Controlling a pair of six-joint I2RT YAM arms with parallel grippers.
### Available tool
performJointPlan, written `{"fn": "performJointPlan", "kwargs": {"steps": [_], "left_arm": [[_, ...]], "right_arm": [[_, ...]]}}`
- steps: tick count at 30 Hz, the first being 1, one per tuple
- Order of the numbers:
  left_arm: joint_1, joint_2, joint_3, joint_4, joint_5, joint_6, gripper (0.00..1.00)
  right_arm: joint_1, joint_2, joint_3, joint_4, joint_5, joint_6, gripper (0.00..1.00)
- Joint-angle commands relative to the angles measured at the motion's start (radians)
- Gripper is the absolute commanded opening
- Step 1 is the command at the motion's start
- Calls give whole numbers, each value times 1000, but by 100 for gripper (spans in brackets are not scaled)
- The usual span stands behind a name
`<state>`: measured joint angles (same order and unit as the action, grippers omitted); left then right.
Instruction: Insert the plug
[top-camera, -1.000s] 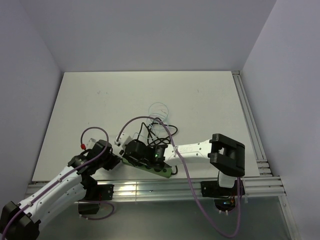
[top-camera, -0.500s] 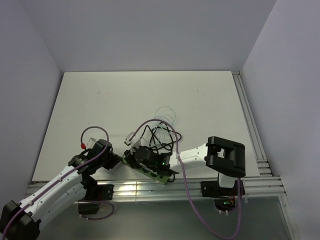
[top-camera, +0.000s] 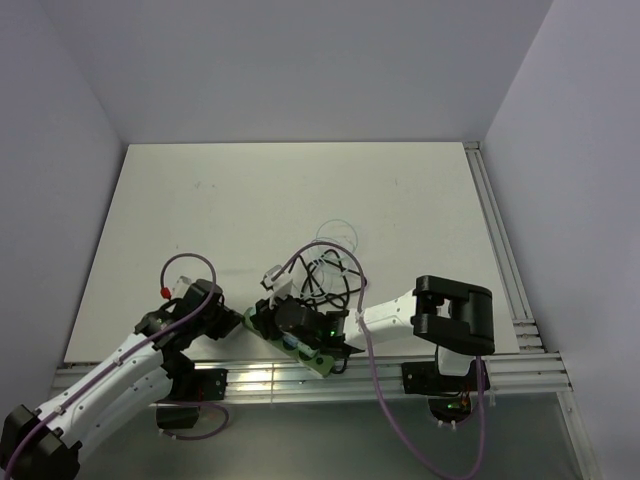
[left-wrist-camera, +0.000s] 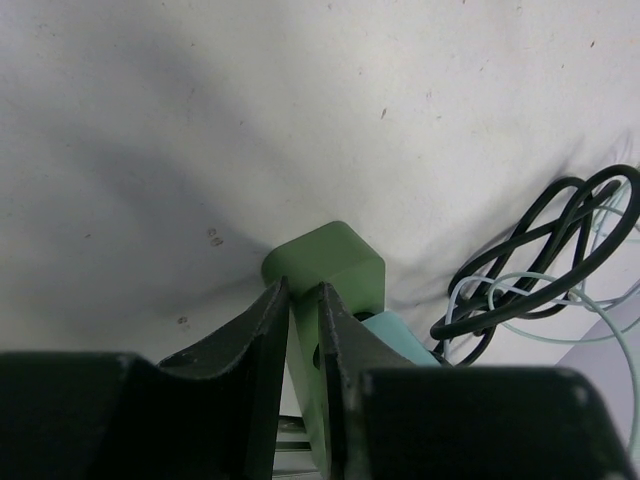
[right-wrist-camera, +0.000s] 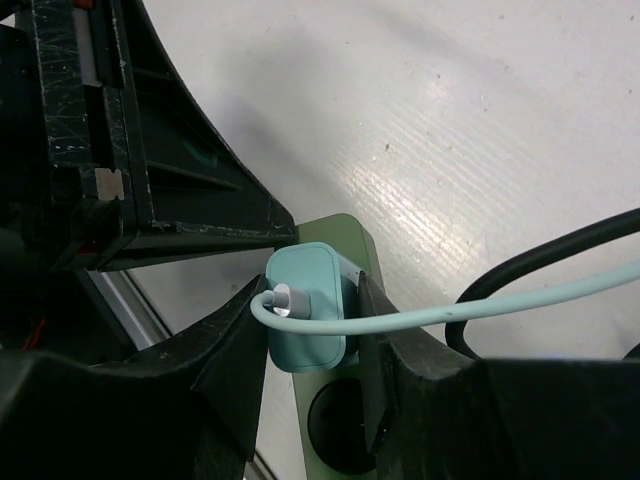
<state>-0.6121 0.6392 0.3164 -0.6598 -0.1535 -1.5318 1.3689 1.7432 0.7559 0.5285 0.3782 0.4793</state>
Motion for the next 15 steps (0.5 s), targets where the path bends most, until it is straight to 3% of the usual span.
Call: {"fn": "performJointPlan", "kwargs": {"steps": [1, 8, 15], "left_arm": [[-2, -16, 15, -12, 9, 5, 24], [-2, 23, 26, 28, 34, 35, 24], [-3, -7, 18, 36, 25, 70, 26]], "right_arm": [[75, 82, -141, -507, -240, 183, 0], [157, 170, -164, -435, -233, 321, 0], [205, 300, -122, -426, -190, 335, 0]]}}
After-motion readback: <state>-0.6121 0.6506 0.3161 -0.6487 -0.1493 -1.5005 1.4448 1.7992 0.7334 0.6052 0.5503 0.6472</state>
